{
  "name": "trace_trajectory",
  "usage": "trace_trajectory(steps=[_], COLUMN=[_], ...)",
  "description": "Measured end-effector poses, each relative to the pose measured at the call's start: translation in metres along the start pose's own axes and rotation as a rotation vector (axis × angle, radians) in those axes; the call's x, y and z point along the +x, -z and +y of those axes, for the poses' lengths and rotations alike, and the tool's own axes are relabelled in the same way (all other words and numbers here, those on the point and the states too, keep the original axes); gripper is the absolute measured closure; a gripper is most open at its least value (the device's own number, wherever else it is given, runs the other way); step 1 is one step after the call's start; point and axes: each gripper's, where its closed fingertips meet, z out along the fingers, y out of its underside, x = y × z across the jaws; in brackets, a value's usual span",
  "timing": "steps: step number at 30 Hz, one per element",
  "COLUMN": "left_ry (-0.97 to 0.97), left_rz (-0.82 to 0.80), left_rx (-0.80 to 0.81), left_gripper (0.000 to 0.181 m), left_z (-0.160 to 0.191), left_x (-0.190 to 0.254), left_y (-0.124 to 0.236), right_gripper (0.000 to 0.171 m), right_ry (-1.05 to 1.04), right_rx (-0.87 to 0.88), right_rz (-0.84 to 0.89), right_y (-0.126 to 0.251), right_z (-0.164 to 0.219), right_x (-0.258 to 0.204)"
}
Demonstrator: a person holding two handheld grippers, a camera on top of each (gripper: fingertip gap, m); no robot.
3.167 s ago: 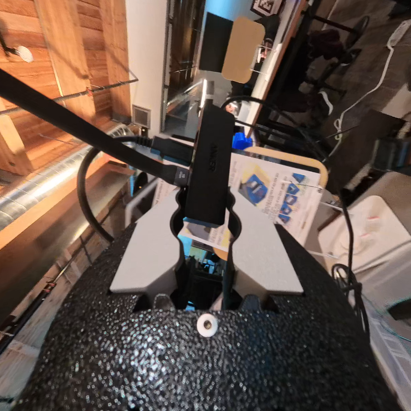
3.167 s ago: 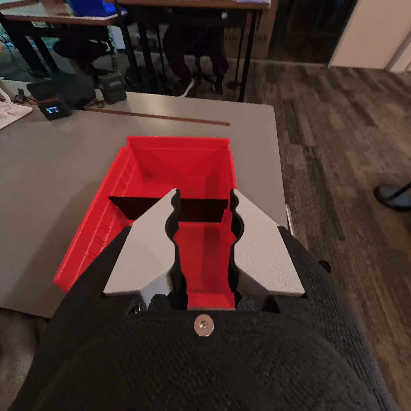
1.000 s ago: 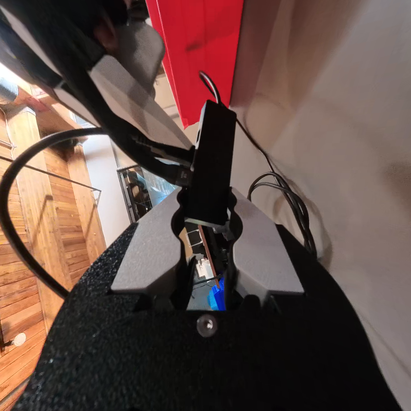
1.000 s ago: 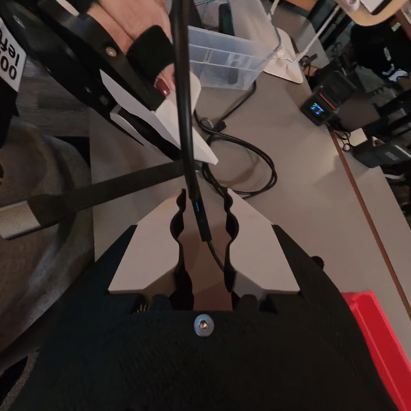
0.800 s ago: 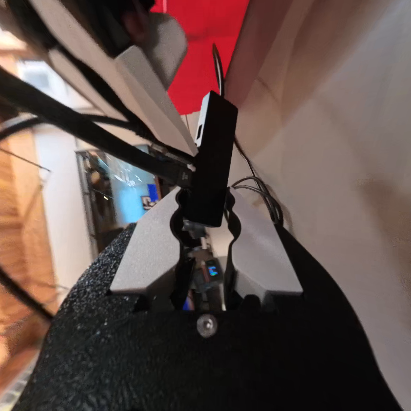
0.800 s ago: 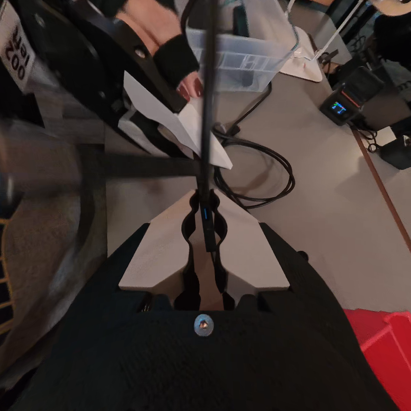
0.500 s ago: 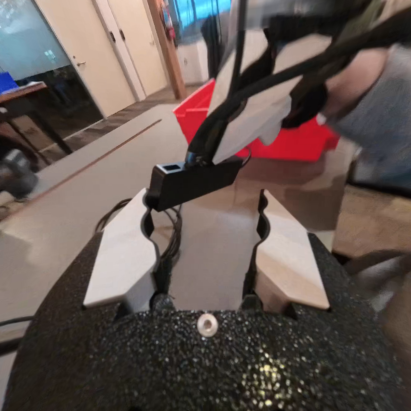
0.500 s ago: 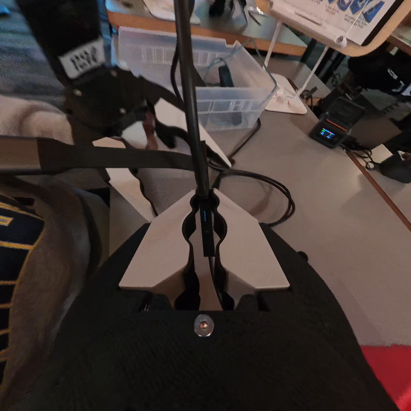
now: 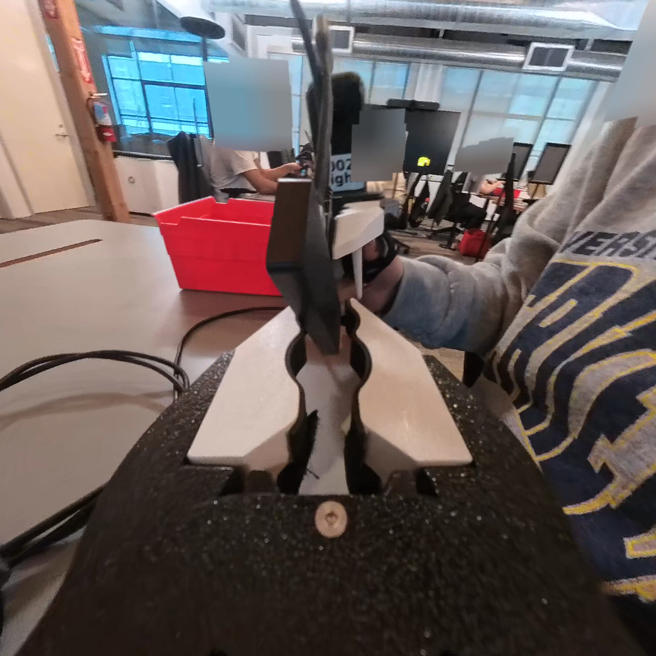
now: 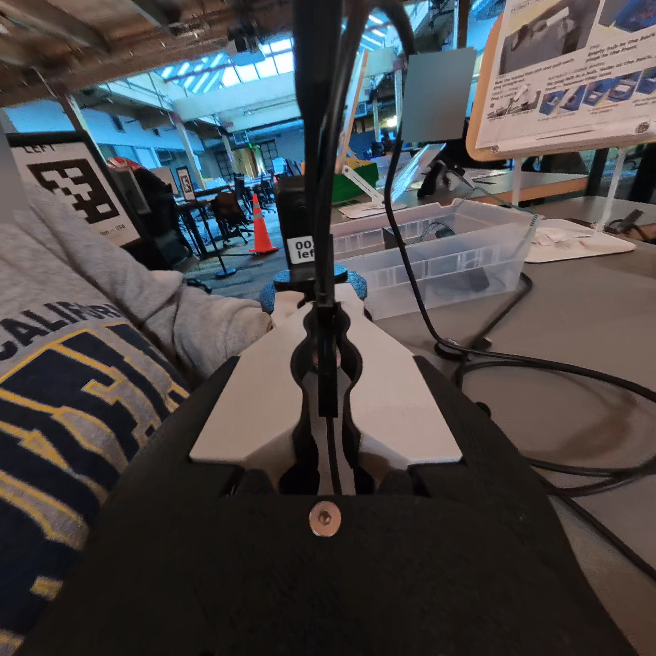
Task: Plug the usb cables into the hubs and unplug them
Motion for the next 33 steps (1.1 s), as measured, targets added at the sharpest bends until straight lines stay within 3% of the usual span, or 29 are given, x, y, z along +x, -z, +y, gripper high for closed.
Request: trace_trajectory(steps=[2,5,12,17,33], left_ry=[-0.007,-0.038,-0.196,-0.201,-0.376], left_rz=[0.042,0.105,0.105,0.172,0.147], left_rx=[-0.001,-0.031,-0.276,-0.336,-0.385], left_gripper=[0.157,0.173,0.172,0.172,0.172], left_z=[0.001,0.005,0.041,0.052,0.038], left_x=[0.004,0.008,0.009,0.02,0.044], left_y=[-0.003,-0.008,-0.01,-0.004,0.008], right_gripper=[0.164,0.164,0.164,0.164,0.164], right_ry=[0.021,0.066,0.098,0.147,0.368], right_rx=[0.006,0.012,-0.006,-0.192,-0.325], right_rz=[-0.003,-0.02,0.029,-0.012,-0.006], right_y=[0.004,0.013,0.023,0.022,0.022], right_z=[0.006,0.011,0.042,0.057,0.051], right_x=[0.0,-0.007,-0.008,-0.016,-0.048])
